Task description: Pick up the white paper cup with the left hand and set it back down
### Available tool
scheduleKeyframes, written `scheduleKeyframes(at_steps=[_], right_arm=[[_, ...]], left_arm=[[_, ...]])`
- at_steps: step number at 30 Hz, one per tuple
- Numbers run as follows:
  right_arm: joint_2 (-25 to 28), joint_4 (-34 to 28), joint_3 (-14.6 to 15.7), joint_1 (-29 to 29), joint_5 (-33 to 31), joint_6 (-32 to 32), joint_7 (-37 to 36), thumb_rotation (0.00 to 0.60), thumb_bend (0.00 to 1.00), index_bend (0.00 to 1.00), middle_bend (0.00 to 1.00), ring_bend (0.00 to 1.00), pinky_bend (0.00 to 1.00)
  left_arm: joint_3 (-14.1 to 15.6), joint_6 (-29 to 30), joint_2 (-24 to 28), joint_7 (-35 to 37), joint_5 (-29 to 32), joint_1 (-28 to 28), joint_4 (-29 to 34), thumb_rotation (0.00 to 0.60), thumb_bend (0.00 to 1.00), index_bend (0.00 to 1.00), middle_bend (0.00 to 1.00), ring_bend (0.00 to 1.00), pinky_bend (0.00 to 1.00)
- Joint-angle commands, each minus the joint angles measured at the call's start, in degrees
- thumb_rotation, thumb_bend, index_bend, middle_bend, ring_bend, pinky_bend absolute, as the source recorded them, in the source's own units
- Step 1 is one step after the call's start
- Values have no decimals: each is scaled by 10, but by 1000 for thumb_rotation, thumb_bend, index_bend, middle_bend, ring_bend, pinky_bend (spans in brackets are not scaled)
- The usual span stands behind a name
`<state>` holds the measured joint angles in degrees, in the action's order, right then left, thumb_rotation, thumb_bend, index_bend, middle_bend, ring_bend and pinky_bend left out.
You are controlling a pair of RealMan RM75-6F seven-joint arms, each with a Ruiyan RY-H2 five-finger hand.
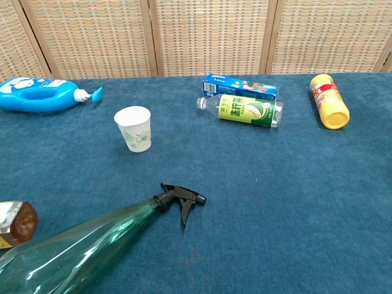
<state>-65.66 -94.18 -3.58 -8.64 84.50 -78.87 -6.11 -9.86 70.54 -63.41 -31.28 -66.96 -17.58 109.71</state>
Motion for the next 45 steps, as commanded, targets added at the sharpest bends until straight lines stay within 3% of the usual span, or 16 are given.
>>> scheduleKeyframes(at_steps=[1,8,21,38,45], right_arm=[[1,3,-2,-1,-6,4,-6,600,101,0,0,0,0],[2,13,-8,-5,-26,22,-20,600,101,0,0,0,0],[5,22,-13,-9,-40,35,-45,600,101,0,0,0,0],[18,23,-20,-8,-47,43,-86,600,101,0,0,0,0],[21,26,-22,-9,-49,45,-98,600,100,0,0,0,0]], left_arm=[[-46,-62,-4,-49,87,-73,7,600,227,82,0,0,0],[-80,-134,-68,-107,213,-193,-67,600,231,159,0,0,34],[-61,-164,-176,-195,377,-342,-174,600,233,142,0,0,37],[-34,-168,-238,-218,475,-430,-250,600,236,137,0,0,38],[-20,-170,-257,-223,496,-450,-274,600,239,188,0,0,38]])
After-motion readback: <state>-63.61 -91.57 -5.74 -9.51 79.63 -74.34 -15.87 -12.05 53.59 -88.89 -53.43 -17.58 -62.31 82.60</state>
